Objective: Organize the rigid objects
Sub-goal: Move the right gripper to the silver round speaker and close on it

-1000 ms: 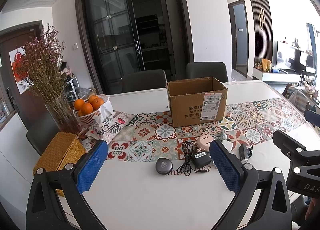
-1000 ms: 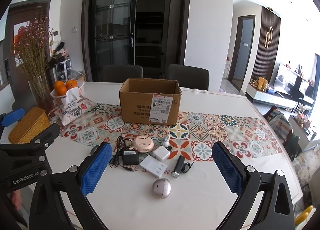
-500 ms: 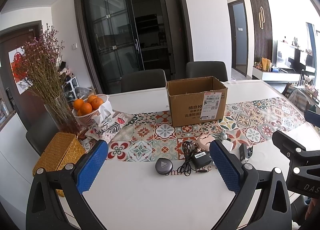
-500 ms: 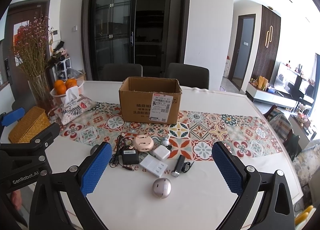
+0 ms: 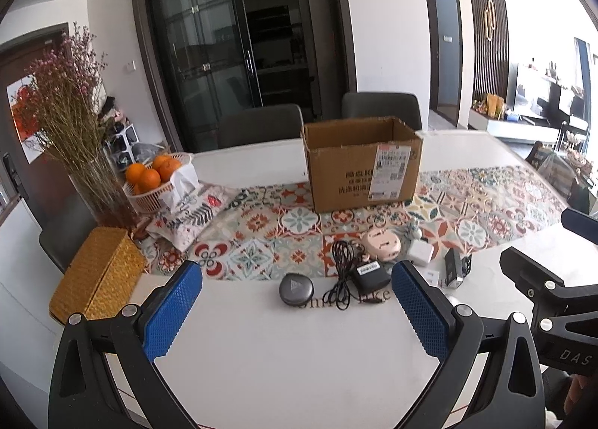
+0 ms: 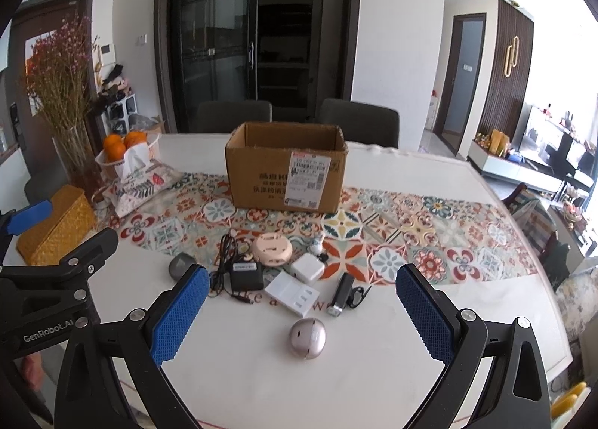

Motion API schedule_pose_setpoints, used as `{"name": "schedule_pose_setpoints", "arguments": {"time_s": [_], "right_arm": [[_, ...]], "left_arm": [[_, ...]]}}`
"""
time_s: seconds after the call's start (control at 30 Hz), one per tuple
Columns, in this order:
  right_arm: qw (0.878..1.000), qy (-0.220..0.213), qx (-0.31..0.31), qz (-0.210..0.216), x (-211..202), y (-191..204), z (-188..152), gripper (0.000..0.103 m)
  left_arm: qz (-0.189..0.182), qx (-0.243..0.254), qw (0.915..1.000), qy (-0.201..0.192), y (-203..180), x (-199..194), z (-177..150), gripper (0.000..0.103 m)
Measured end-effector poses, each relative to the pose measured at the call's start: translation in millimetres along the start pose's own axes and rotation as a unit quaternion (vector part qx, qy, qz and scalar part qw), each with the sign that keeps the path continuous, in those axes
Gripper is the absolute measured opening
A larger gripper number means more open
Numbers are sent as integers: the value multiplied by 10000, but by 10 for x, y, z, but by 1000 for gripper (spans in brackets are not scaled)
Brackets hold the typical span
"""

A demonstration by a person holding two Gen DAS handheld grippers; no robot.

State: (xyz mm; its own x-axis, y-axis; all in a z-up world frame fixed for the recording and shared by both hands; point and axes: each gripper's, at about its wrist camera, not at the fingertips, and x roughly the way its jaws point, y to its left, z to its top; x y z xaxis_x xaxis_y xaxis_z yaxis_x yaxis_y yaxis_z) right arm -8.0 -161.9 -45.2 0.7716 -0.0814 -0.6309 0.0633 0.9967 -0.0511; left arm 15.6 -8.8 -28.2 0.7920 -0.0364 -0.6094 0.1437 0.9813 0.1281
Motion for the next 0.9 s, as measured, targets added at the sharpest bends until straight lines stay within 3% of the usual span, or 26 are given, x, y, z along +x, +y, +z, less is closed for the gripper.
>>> {"name": "schedule_pose_setpoints", "arguments": {"time_s": [0.23,0.43,0.9], "right_arm": [[9994,271,-149,152,336,-46,-174,100],[9975,641,-142,271,690,-86,-408,100],[9944,1003,75,331,1360,-82,-857,76]], "left_arm": [[60,-41,9998,207,-137,270,-197,103],[36,-105,9980,622,-225,606,-435,103],[69,-32,9943,1060,-360,1206,-755,103]]}}
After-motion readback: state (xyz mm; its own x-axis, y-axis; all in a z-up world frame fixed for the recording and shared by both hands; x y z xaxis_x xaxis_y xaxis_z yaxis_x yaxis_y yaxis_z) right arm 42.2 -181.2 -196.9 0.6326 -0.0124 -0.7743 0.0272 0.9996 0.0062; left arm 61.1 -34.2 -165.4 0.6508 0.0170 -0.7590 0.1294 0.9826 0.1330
